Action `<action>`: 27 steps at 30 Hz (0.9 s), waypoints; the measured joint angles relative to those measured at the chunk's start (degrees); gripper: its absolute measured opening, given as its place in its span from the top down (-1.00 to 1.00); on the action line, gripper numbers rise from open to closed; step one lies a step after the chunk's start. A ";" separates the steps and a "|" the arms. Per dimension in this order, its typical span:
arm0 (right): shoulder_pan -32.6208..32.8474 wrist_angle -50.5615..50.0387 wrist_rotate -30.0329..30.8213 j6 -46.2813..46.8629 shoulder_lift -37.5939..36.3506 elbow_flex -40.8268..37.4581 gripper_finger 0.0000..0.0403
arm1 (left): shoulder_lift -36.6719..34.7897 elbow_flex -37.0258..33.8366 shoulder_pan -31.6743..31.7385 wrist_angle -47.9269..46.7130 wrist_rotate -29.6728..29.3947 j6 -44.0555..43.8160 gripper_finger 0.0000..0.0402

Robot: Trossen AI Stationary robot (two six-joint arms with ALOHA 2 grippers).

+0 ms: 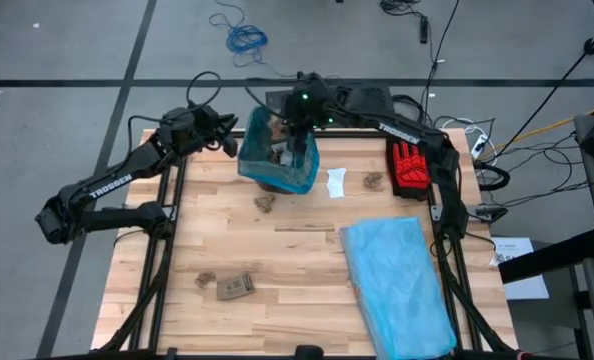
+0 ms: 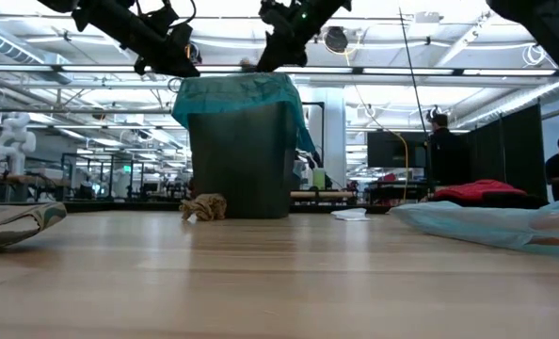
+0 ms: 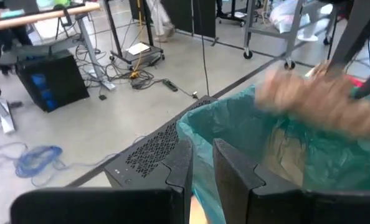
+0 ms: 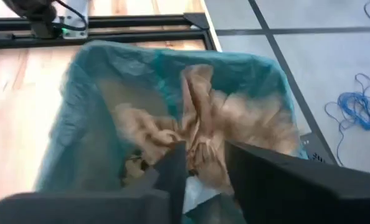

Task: Place trash/remove bag and relplace
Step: Put the brown napkin into the trash bin

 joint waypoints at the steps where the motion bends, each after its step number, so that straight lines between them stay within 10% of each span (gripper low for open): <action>1: 0.24 0.04 0.02 -0.24 -0.29 0.05 0.35 | 0.00 0.00 -0.22 0.10 0.09 1.26 0.70; 12: 0.92 -2.74 1.66 -2.82 -6.30 0.05 -0.23 | -4.41 0.00 -13.23 -1.97 12.61 15.40 0.70; 27: 0.96 -22.50 1.68 -1.47 -13.62 0.07 -0.25 | 4.03 -0.49 -32.11 -23.00 -0.18 2.29 0.70</action>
